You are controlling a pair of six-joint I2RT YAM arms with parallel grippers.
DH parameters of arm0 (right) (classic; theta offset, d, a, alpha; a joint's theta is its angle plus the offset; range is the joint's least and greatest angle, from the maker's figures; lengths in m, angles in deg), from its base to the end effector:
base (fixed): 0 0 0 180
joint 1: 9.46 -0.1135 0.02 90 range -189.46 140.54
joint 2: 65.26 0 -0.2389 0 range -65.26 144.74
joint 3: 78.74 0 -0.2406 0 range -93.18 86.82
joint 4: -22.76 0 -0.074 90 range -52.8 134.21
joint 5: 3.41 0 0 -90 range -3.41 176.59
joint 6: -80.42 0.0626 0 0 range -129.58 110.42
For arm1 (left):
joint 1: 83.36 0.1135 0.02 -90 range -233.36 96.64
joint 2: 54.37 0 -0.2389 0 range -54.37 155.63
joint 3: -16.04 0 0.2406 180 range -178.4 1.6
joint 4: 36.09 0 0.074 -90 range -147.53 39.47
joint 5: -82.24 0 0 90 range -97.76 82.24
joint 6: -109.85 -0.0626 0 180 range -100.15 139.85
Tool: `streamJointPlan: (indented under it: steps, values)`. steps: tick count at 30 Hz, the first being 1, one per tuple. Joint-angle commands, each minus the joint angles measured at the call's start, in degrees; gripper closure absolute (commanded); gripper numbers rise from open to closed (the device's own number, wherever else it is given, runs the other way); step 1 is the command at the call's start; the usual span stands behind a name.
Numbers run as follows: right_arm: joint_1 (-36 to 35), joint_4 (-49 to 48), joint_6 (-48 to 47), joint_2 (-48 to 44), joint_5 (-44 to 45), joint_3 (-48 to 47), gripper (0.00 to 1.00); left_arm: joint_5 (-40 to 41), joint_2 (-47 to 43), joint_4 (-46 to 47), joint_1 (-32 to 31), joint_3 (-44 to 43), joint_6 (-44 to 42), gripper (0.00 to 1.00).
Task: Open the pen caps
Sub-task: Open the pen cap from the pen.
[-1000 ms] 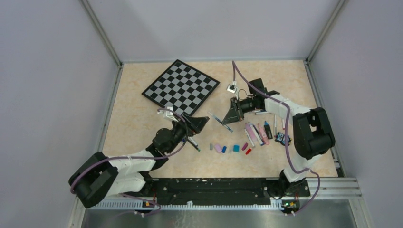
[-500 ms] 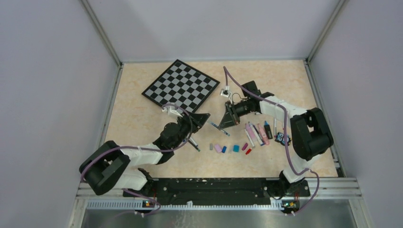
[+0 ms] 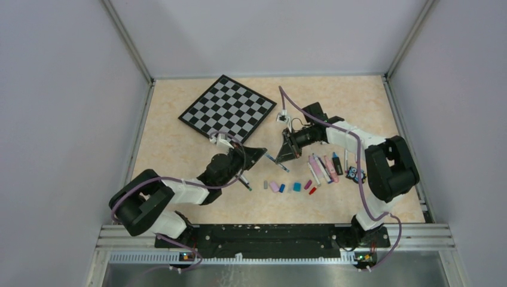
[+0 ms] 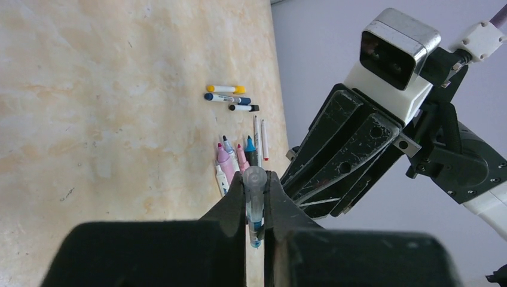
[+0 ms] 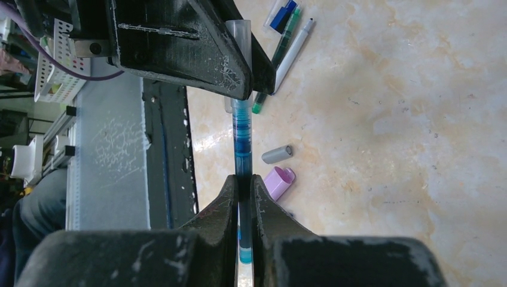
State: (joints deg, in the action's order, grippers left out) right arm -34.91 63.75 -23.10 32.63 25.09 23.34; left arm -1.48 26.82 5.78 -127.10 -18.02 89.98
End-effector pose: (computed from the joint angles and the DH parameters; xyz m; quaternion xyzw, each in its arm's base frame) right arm 0.2737 0.1912 0.1772 -0.3984 0.7416 0.5147 0.1629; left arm 0.2090 -0.1905 0.1608 -0.2043 0.7098 -0.5418 0.4010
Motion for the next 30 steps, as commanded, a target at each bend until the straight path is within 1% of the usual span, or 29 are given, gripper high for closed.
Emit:
streamJointPlan:
  steps: [1,2,4,5,7,10,11,12,13,14,16,17,18,19,22,24,27,30]
  values:
    - [-0.83,0.17,-2.72,-1.83,-1.38,-1.75,0.97,-1.45,1.24,5.7,-0.11,-0.95,0.03,1.0]
    - [-0.89,0.35,-2.78,-1.72,-1.35,-1.69,0.87,-1.45,1.27,6.49,-0.11,-0.7,-0.19,1.0]
    - [-0.91,0.37,-2.74,-1.5,-1.2,-1.64,0.71,-1.56,1.33,7.79,-0.11,-0.43,-0.82,1.0]
    - [-0.99,0.34,-2.62,-1.46,-1.04,-1.64,0.66,-1.8,1.4,8.44,-0.12,-0.47,-1.19,1.0]
    - [-1.24,0.31,-2.4,-1.16,-0.86,-1.56,0.62,-2.47,1.74,9.56,-0.12,-0.63,-1.65,1.0]
    - [-1.72,0.18,-2.18,-1.08,-0.52,-1.68,0.6,-3.71,2.74,11.75,-0.11,-0.93,-1.84,1.0]
    - [-1.78,0.0,-1.73,-1.05,-0.11,-1.68,0.61,-4.06,3.21,12.65,-0.12,-0.95,-1.91,1.0]
    - [-1.87,-0.34,-1.35,-0.99,-0.04,-1.68,0.69,-4.35,3.55,13.42,-0.18,-1.03,-2.11,1.0]
    - [-1.97,-0.25,-1.26,-0.93,-0.26,-1.86,0.82,-4.5,3.83,14.21,-0.16,-1.08,-2.49,1.0]
    - [-2.04,0.06,-1.25,-0.73,-0.64,-2.08,0.99,-4.37,4.06,15.0,0.0,-0.98,-3.03,1.0]
    - [-2.13,0.7,-1.35,-0.54,-0.83,-2.45,1.0,-2.77,3.94,20.47,1.06,-0.05,-6.21,1.0]
    - [-2.14,1.24,-1.71,-0.5,-0.9,-2.62,1.0,-2.73,3.46,23.18,2.99,0.61,-8.09,1.0]
    - [-2.15,1.75,-2.03,-0.41,-0.86,-2.82,1.0,-3.43,2.36,24.0,5.65,0.88,-9.47,1.0]
    - [-2.15,2.22,-2.42,-0.23,-0.59,-3.02,1.0,-4.51,0.88,22.54,8.9,0.4,-9.86,1.0]
    - [-2.21,3.24,-2.99,0.54,-0.31,-3.44,1.0,-7.79,-3.97,13.05,17.92,-3.16,-10.98,1.0]
    - [-2.5,3.71,-3.25,1.23,-0.09,-3.66,1.0,-7.51,-6.36,8.46,21.63,-5.63,-10.79,1.0]
    - [-3.1,3.65,-3.27,1.65,0.22,-3.7,1.0,-7.27,-8.32,4.92,24.11,-7.69,-10.39,1.0]
    - [-3.2,1.04,-1.68,1.26,1.97,-2.87,1.0,-10.53,-9.25,5.44,24.26,-7.25,-9.99,1.0]
